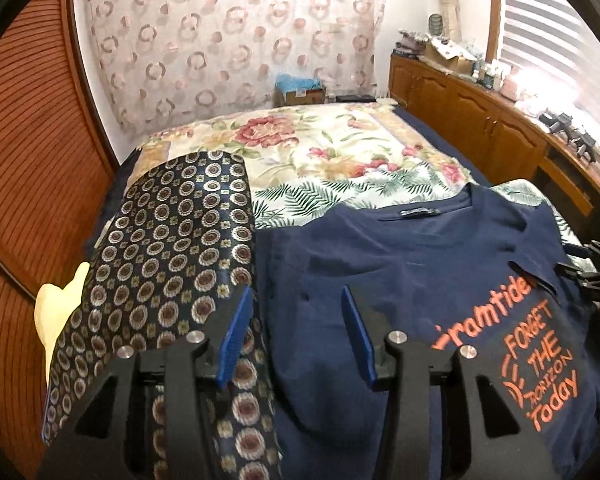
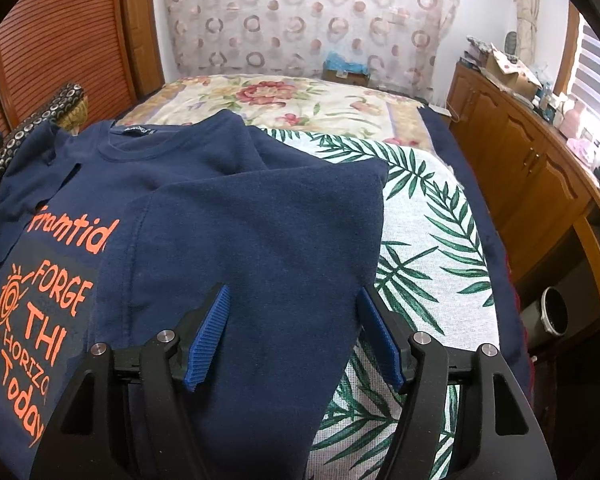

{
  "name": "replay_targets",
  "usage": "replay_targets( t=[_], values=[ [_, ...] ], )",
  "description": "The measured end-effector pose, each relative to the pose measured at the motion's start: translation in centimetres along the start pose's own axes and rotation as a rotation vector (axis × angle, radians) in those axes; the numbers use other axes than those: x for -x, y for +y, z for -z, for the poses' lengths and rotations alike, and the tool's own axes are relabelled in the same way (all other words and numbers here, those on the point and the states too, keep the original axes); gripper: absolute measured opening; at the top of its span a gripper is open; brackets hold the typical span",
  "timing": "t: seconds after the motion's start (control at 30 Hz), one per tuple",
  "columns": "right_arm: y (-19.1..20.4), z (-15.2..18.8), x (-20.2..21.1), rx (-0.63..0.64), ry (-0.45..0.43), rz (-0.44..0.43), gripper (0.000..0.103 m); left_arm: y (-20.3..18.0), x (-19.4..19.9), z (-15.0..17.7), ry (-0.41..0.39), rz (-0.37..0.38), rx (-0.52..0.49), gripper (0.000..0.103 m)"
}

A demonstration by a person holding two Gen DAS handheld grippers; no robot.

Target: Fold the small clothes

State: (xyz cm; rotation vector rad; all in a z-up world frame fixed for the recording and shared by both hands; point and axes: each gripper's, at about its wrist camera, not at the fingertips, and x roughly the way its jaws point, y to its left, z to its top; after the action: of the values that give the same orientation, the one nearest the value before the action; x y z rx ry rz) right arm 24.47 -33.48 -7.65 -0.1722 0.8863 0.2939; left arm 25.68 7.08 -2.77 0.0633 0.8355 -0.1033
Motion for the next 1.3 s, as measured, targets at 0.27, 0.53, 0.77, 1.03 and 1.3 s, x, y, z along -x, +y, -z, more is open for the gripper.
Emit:
replay_targets(
  t=[0.27,0.53,0.77,1.03,1.3],
  values=[
    [0.0,0.0,0.0,0.0,0.0,0.0,0.068,-1.6,-3.2,-1.5,0.064,-0.041,-0.085,0.037],
    [0.0,0.0,0.0,0.001,0.0,0.002,0.069,-2.0,-6.1,-2.9,0.153,-0.102,-0.116,0.037],
    [0.0,0.0,0.0,0.002,0.0,0.002,0.069,-2.6,-7.0,-2.9,0.171,-0.151,-0.159,0.007],
    [0.0,0.0,0.0,0.002,0.0,0.002,0.069,-1.2,0.9,-3.9,-0.07,-0.073,-0.074,0.002],
    [-0.3,0.0,0.2,0.002,-0.001,0.005,0.07,-1.8,7.5,-0.5,-0.196,0.029,-0.085,0.002]
  ],
)
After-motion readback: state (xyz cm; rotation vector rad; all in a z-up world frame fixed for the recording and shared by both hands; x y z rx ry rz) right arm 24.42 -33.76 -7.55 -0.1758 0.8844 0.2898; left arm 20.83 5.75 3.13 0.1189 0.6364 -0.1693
